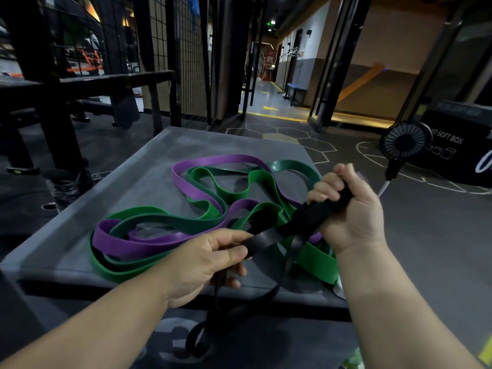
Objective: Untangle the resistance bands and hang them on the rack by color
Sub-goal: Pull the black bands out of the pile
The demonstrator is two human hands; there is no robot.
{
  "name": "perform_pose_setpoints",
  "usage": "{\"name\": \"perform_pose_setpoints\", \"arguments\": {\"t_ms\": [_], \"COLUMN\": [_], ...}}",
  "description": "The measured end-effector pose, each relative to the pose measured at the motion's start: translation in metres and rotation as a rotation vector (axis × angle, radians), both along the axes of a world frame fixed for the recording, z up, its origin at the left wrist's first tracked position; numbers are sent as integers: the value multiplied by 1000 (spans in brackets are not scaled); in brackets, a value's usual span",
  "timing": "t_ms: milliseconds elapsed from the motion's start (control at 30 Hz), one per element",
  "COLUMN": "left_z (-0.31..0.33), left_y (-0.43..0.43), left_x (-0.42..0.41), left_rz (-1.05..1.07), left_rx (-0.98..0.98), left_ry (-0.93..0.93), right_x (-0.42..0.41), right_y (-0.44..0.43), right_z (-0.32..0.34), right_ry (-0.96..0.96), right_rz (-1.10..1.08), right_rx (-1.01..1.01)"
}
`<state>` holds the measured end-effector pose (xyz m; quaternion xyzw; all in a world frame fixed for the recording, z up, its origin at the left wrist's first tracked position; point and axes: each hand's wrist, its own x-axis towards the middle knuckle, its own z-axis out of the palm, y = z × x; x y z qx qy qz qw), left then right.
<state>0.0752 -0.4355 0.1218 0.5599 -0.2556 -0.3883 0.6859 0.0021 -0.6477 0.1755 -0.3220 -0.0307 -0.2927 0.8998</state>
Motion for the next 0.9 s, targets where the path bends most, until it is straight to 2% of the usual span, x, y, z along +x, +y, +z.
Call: {"name": "perform_pose_setpoints", "arguments": {"t_ms": [133,300,500,633,900], "left_z": [4,8,14,17,20], "left_y": [-1,4,4,7,6], "left_x": [-4,1,1,5,7], "left_rz": [-32,-120,103,158,273], "left_rx": [-62,-83,-33,-10,-116], "left_ry": [47,3,-113,-222,-176], "right_x": [7,11,18,21,23], "right_y": [18,44,62,66,75], "right_z": [-8,-15,-28,-38,-50], "right_ry": [95,220,325,400,475], "right_rz": [-19,-27,-32,8,-10], "right_rx": [-164,-356,-531,-645,-930]}}
